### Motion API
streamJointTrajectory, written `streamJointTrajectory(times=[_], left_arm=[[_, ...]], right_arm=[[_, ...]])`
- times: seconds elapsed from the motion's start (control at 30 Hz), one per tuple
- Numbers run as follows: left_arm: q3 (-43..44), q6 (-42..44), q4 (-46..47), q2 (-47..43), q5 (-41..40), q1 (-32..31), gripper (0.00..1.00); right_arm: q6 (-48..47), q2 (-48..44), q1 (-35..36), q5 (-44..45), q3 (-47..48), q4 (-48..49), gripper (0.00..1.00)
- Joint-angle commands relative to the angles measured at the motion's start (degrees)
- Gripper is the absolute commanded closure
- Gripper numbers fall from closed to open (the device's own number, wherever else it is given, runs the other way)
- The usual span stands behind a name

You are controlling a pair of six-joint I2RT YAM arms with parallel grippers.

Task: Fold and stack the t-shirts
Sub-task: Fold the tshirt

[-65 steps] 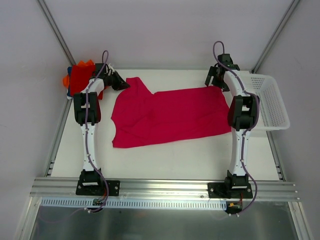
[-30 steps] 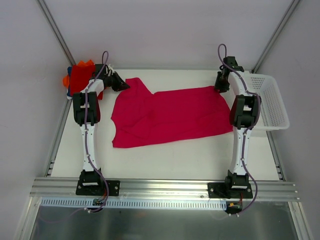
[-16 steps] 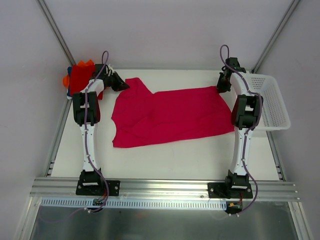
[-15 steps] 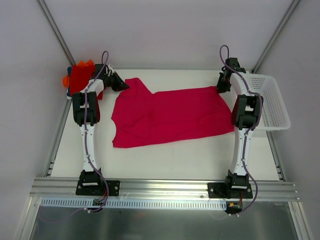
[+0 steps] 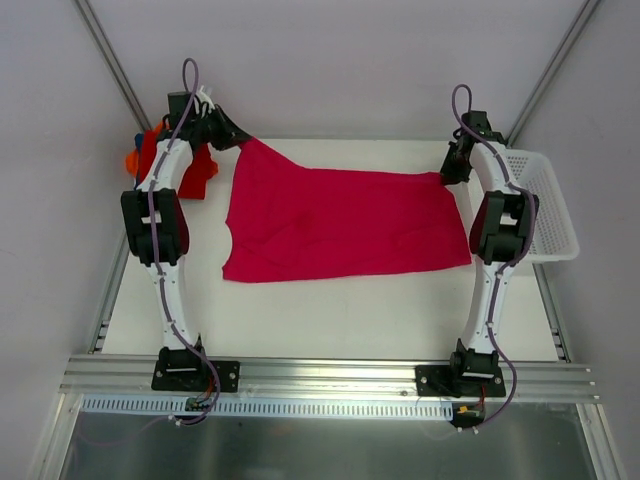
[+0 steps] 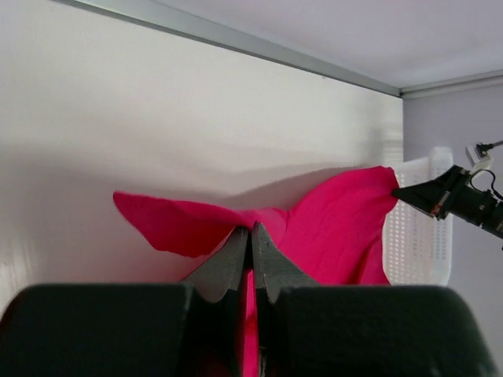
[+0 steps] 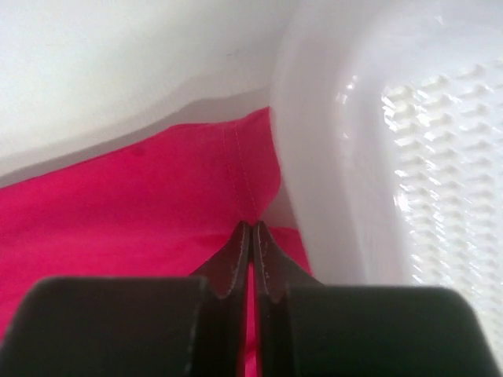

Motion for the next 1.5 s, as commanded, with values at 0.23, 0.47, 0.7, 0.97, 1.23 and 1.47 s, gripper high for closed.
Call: streamJointTrajectory(times=[0.23, 0.47, 0.7, 0.97, 1.23, 1.47], left_arm=[[-16.87, 5.04, 0.81, -17.25, -0.12, -2.03, 1.00], [-31.65, 11.98, 0.81, -30.01, -6.09, -6.78, 1.00], [-44.92, 16.82, 0.72, -42.76, -13.82, -11.43, 1.00], [-54.69, 18.31, -0.07, -51.29, -23.58, -14.86, 1.00], [-60.05, 18.58, -0.77, -53.93, -29.99, -17.24, 1.00], [-62.78, 19.98, -1.30, -53.85, -38.16, -20.31, 1.00]], right_arm=[[-1.23, -14.43, -2.66, 3.79, -12.46, -2.28, 1.00], [-1.23, -21.73, -0.73, 3.70, -23.19, -0.35, 1.00], [-1.23, -28.67, 1.38, 6.16, -33.47, 1.41, 1.00], [-0.79, -33.24, 2.08, 10.20, -40.87, 1.94, 1.00], [-0.27, -35.53, 2.17, 18.28, -45.79, 1.85, 1.00], [1.58, -35.18, 2.08, 21.89, -47.90, 1.33, 1.00]])
